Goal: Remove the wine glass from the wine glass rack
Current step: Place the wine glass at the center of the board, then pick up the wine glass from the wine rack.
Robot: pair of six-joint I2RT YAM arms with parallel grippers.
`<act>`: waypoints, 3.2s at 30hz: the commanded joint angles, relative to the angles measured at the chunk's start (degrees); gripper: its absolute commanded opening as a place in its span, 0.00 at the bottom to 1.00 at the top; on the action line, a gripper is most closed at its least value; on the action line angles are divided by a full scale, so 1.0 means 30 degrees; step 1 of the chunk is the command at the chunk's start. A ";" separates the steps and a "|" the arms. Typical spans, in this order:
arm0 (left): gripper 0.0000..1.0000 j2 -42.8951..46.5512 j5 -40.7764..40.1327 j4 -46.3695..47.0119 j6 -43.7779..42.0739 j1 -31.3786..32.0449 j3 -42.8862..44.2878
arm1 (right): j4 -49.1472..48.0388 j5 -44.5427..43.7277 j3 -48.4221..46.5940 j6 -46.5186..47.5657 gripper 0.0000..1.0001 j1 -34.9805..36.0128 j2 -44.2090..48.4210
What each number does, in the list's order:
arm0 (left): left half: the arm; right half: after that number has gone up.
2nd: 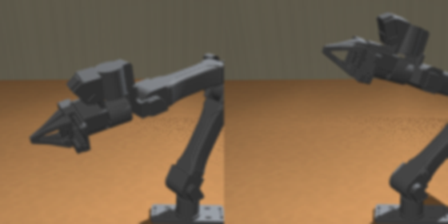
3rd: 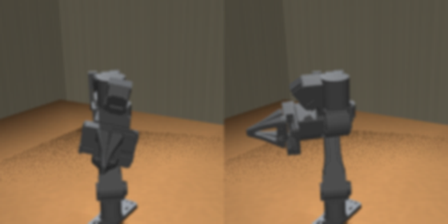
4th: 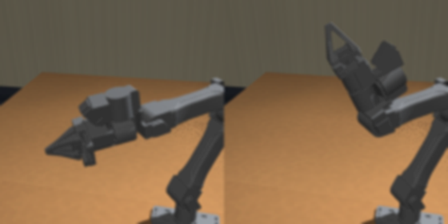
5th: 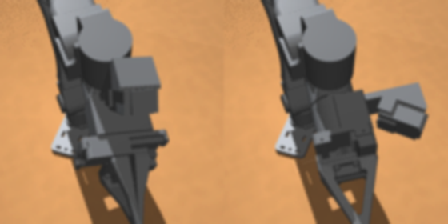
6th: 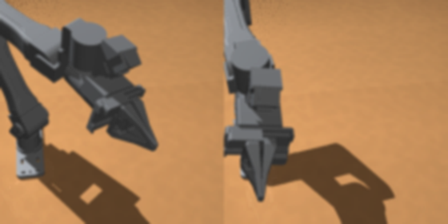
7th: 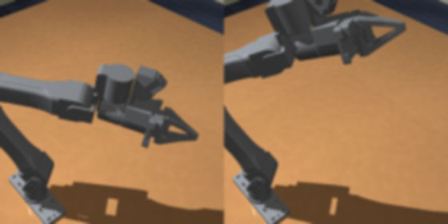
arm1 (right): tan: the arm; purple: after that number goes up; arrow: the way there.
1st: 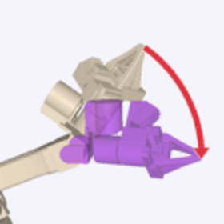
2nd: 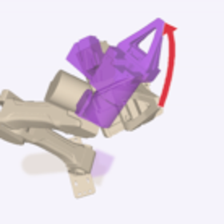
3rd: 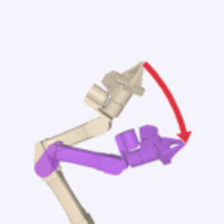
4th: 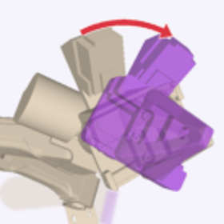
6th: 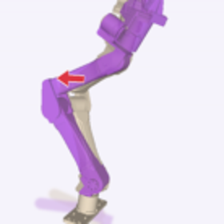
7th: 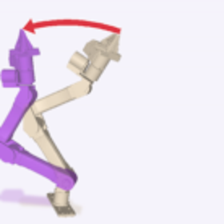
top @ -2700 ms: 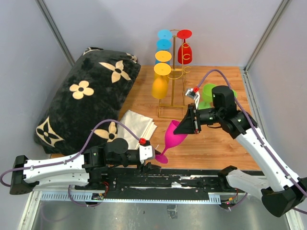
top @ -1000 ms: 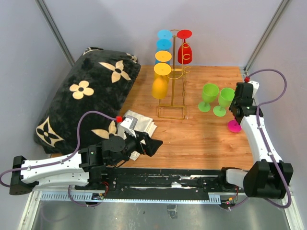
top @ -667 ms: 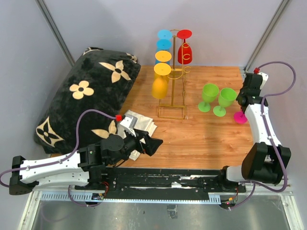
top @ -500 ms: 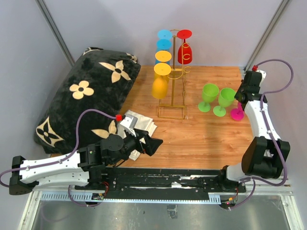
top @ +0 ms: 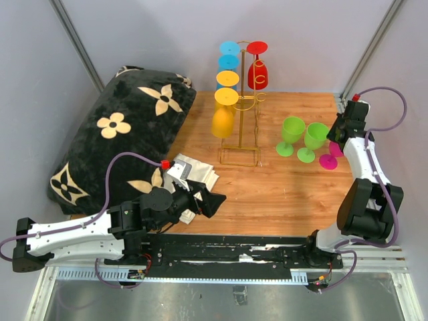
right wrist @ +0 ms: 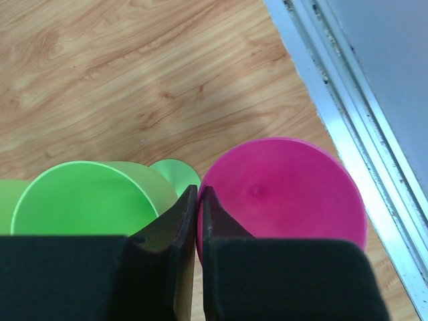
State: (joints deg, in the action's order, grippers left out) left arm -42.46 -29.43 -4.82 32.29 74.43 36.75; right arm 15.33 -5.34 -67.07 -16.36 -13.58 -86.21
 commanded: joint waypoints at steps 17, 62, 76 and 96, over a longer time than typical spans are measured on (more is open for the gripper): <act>1.00 -0.0226 -0.0026 0.0465 0.0134 -0.0026 0.0566 | 0.2645 0.1016 -0.1571 0.0614 0.18 -0.0159 0.0053; 1.00 -0.1418 0.0316 -0.0574 0.0743 -0.0026 0.1429 | 0.1641 1.1219 -0.4479 -0.2608 0.74 -0.0131 0.4818; 1.00 -0.0841 -0.0060 -0.0584 0.0669 -0.0026 0.1175 | -0.7031 1.6216 -0.7200 -1.1848 0.63 0.1021 -0.0372; 1.00 -0.0602 -0.0601 -0.0970 0.0464 -0.0026 0.1262 | -0.6014 1.1096 -1.6556 -1.4703 0.58 0.5417 -0.9006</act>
State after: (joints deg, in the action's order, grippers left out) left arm -44.88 -29.52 -7.49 34.24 74.43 39.13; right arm -1.96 31.77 -113.12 -57.54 1.67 -112.64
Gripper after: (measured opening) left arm 0.994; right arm 0.582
